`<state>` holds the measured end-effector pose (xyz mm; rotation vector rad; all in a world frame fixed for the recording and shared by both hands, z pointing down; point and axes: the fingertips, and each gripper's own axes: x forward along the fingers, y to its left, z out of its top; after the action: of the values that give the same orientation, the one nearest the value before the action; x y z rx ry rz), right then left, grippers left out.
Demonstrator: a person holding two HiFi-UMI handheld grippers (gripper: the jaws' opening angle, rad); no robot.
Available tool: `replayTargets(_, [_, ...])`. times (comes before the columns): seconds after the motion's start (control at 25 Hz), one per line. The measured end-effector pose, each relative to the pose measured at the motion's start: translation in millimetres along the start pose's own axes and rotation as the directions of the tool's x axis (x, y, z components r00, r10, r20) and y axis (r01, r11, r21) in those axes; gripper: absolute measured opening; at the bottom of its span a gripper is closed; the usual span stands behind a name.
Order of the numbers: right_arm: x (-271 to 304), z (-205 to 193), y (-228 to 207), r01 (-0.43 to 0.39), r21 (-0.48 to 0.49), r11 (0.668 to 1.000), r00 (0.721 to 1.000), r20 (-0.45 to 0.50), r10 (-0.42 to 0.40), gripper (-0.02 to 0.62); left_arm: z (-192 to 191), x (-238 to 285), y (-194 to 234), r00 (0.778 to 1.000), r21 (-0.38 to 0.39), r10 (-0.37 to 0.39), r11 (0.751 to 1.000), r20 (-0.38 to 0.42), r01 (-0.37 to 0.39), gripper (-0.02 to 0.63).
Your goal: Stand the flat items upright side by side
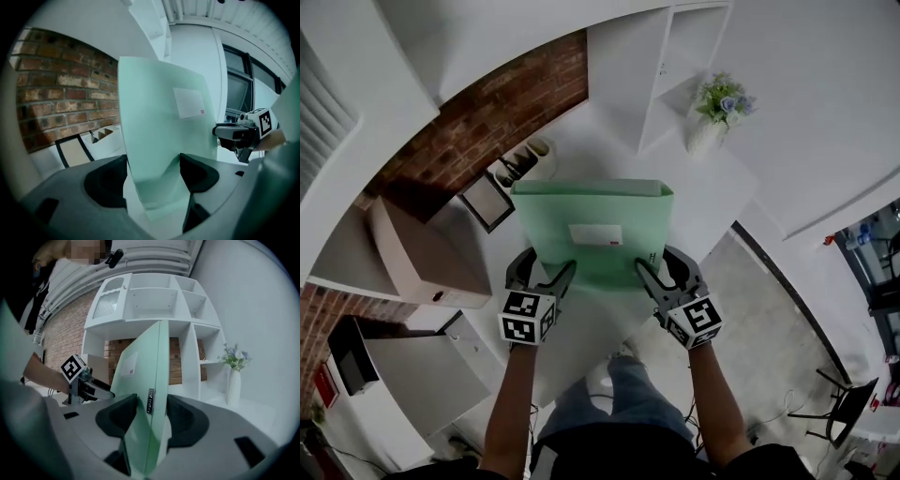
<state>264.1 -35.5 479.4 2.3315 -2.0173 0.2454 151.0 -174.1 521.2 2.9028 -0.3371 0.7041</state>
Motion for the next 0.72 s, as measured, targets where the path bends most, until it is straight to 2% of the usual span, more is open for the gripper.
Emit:
replayTargets(0.28, [4.8, -17.9, 26.1, -0.012, -0.18, 0.984, 0.999, -0.034, 0.006, 0.195, -11.4, -26.7, 13.7, 0.982, 0.078, 0.138, 0.986, 0.126, -0.149, 0.345])
replayTargets(0.4, [6.4, -30.2, 34.0, -0.018, -0.186, 0.982, 0.998, -0.068, 0.006, 0.195, -16.7, -36.3, 14.7, 0.971, 0.097, 0.174, 0.977, 0.167, -0.191, 0.345])
replayTargets(0.72, [10.3, -34.0, 37.7, -0.062, -0.162, 0.985, 0.994, -0.104, 0.045, 0.199, -18.9, -38.0, 17.2, 0.977, 0.098, 0.152, 0.981, 0.149, -0.168, 0.345])
